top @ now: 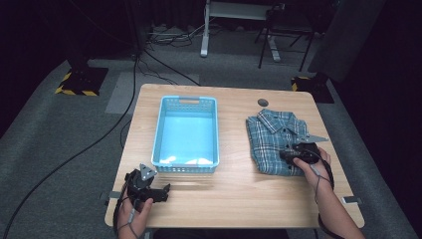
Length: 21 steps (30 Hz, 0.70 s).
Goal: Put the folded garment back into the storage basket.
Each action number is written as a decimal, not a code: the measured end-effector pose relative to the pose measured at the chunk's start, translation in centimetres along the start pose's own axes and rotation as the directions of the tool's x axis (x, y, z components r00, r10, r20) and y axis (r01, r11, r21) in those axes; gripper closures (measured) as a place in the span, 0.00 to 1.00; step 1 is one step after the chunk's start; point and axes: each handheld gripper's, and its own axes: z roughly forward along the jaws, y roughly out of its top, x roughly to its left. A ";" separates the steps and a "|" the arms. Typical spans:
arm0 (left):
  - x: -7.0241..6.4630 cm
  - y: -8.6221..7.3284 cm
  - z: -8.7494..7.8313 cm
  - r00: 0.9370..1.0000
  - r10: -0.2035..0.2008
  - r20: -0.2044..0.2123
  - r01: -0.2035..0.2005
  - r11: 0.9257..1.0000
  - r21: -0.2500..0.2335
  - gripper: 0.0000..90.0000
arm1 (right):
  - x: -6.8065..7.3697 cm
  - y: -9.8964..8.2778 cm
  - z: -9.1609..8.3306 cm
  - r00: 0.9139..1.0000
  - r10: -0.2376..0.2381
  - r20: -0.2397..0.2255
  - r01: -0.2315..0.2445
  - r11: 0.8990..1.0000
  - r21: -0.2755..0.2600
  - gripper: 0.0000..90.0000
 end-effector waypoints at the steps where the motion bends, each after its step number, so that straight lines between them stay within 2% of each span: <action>1: 0.0 0.0 0.0 1.000 0.000 0.000 0.000 1.000 0.000 0.00 | 0.1 0.0 0.0 1.000 -0.004 0.006 0.004 1.000 0.002 0.34; 6: 0.0 0.0 0.0 1.000 0.000 0.000 0.000 1.000 0.000 0.00 | 0.0 0.0 0.0 1.000 0.021 0.003 -0.021 1.000 0.013 0.46; 12: 0.0 0.0 0.0 1.000 0.000 0.000 0.000 1.000 0.000 0.00 | 0.6 0.4 -0.5 1.000 0.008 0.031 -0.009 0.999 0.034 0.72; 14: 0.0 0.0 0.0 1.000 0.000 0.000 0.000 1.000 0.000 0.00 | 0.8 0.6 -0.6 0.999 -0.018 0.046 0.016 0.999 0.042 0.80; 16: 0.0 0.0 0.0 1.000 -0.001 0.000 0.001 1.000 0.000 0.00 | 1.1 0.6 -0.7 0.998 -0.026 0.059 0.023 0.999 0.045 0.83; 21: 0.0 0.0 0.0 1.000 0.000 0.000 0.000 1.000 0.000 0.00 | 1.0 0.6 -0.9 0.999 0.018 0.050 -0.020 0.999 0.035 0.87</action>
